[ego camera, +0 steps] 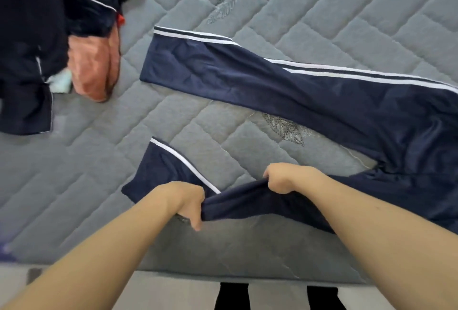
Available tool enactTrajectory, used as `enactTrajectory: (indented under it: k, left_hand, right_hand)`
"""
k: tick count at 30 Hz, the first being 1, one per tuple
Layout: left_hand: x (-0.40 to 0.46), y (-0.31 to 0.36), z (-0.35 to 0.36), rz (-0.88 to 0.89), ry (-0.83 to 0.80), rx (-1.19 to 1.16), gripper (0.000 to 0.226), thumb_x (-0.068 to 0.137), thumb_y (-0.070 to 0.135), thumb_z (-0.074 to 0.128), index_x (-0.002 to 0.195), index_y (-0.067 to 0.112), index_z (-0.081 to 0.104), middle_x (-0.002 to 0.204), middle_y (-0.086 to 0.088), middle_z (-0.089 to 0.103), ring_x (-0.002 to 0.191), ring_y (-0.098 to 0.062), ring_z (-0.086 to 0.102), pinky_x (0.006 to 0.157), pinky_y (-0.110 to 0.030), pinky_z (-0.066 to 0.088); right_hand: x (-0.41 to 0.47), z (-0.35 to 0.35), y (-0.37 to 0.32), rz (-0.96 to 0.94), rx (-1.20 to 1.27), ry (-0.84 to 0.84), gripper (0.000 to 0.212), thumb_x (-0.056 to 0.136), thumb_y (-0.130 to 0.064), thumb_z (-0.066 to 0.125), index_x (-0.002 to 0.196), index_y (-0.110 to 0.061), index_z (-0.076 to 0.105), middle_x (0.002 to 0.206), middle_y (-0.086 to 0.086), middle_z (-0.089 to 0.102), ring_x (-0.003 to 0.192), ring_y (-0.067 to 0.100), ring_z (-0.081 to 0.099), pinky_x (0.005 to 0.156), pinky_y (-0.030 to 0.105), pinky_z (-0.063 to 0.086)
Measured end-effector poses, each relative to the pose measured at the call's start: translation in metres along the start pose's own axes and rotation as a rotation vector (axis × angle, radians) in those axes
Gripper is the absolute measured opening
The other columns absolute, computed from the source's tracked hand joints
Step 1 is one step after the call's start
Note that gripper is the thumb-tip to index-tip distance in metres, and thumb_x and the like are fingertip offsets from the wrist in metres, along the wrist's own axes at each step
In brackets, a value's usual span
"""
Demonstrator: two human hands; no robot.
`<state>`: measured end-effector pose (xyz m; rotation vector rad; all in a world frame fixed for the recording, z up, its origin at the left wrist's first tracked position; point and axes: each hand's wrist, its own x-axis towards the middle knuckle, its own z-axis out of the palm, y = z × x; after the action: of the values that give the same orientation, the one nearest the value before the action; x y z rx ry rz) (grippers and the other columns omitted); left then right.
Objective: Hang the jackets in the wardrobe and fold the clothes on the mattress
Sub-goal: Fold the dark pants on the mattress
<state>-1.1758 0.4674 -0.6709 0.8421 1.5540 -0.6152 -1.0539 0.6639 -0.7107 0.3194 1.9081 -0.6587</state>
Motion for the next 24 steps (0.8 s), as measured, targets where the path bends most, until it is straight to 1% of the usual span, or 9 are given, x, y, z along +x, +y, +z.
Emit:
enactTrajectory:
  k: [4, 6, 8, 11, 15, 18, 20, 22, 24]
  left_hand:
    - [-0.018, -0.035, 0.011, -0.056, -0.175, -0.112, 0.04, 0.076, 0.045, 0.074, 0.108, 0.021, 0.069, 0.103, 0.0, 0.068, 0.095, -0.021, 0.063, 0.083, -0.028, 0.05]
    - [-0.026, -0.059, 0.003, -0.07, -0.223, -0.227, 0.036, 0.078, 0.034, 0.072, 0.112, 0.021, 0.069, 0.107, -0.003, 0.07, 0.094, -0.022, 0.064, 0.07, -0.026, 0.052]
    - [-0.024, -0.088, -0.012, -0.151, -0.121, -0.191, 0.034, 0.076, 0.026, 0.067, 0.109, 0.018, 0.069, 0.104, -0.006, 0.071, 0.089, -0.024, 0.065, 0.066, -0.028, 0.055]
    - [-0.013, -0.123, -0.035, -0.368, 0.211, -0.038, 0.032, 0.082, 0.022, 0.058, 0.111, 0.014, 0.069, 0.117, -0.009, 0.069, 0.103, -0.027, 0.065, 0.089, -0.035, 0.054]
    - [-0.012, -0.13, -0.046, -0.699, 0.63, 0.451, 0.04, 0.094, 0.023, 0.035, 0.13, 0.019, 0.051, 0.135, -0.011, 0.053, 0.13, -0.035, 0.042, 0.115, -0.063, 0.015]
    - [0.011, -0.094, -0.044, -0.466, 0.906, 0.497, 0.052, 0.087, 0.025, 0.048, 0.137, 0.015, 0.037, 0.139, -0.014, 0.038, 0.13, -0.038, 0.032, 0.113, -0.066, 0.008]
    - [0.029, -0.044, -0.037, -0.121, 1.011, 0.368, 0.057, 0.075, 0.031, 0.063, 0.126, 0.016, 0.043, 0.126, -0.011, 0.046, 0.112, -0.034, 0.044, 0.104, -0.055, 0.032]
    - [0.041, 0.022, -0.022, 0.153, 0.916, 0.273, 0.057, 0.075, 0.041, 0.063, 0.124, 0.018, 0.043, 0.119, -0.006, 0.047, 0.103, -0.03, 0.049, 0.083, -0.042, 0.041]
    - [0.049, 0.084, -0.005, 0.302, 0.786, 0.282, 0.062, 0.078, 0.05, 0.06, 0.128, 0.019, 0.039, 0.124, -0.005, 0.043, 0.107, -0.029, 0.046, 0.079, -0.04, 0.041]
  right_hand:
    - [-0.009, -0.004, -0.002, 0.142, -0.269, -0.237, 0.02, 0.091, -0.011, 0.043, 0.096, -0.008, 0.062, 0.117, 0.017, 0.059, 0.091, 0.027, 0.048, 0.082, 0.034, 0.04]
    - [-0.011, -0.007, -0.005, 0.173, -0.291, -0.257, 0.033, 0.092, -0.01, 0.043, 0.117, -0.001, 0.062, 0.129, 0.021, 0.057, 0.101, 0.03, 0.053, 0.091, 0.035, 0.042]
    - [-0.007, -0.012, -0.006, 0.228, -0.176, -0.139, 0.039, 0.093, -0.015, 0.042, 0.127, -0.004, 0.057, 0.136, 0.016, 0.055, 0.117, 0.031, 0.055, 0.091, 0.033, 0.041]
    - [0.005, -0.014, -0.005, 0.225, -0.058, 0.195, 0.028, 0.085, -0.015, 0.045, 0.113, -0.014, 0.051, 0.124, 0.012, 0.059, 0.111, 0.032, 0.056, 0.084, 0.035, 0.043]
    - [0.017, 0.01, 0.015, 0.236, -0.177, 0.659, 0.066, 0.077, -0.021, 0.058, 0.138, -0.02, 0.035, 0.133, 0.01, 0.041, 0.118, 0.032, 0.043, 0.1, 0.042, 0.033]
    - [0.01, 0.041, 0.042, 0.181, -0.197, 0.955, 0.08, 0.061, -0.018, 0.071, 0.137, -0.016, 0.046, 0.134, 0.016, 0.043, 0.117, 0.035, 0.041, 0.102, 0.048, 0.026]
    - [-0.003, 0.067, 0.065, 0.153, -0.21, 1.006, 0.067, 0.057, -0.017, 0.073, 0.122, -0.012, 0.056, 0.121, 0.014, 0.047, 0.107, 0.036, 0.046, 0.096, 0.049, 0.03]
    - [-0.023, 0.094, 0.087, 0.185, -0.229, 0.856, 0.054, 0.059, -0.019, 0.068, 0.111, -0.013, 0.059, 0.11, 0.008, 0.046, 0.097, 0.033, 0.051, 0.089, 0.047, 0.038]
    - [-0.047, 0.118, 0.117, 0.299, -0.225, 0.607, 0.052, 0.066, -0.023, 0.062, 0.118, -0.018, 0.054, 0.112, 0.003, 0.044, 0.102, 0.028, 0.049, 0.088, 0.041, 0.039]
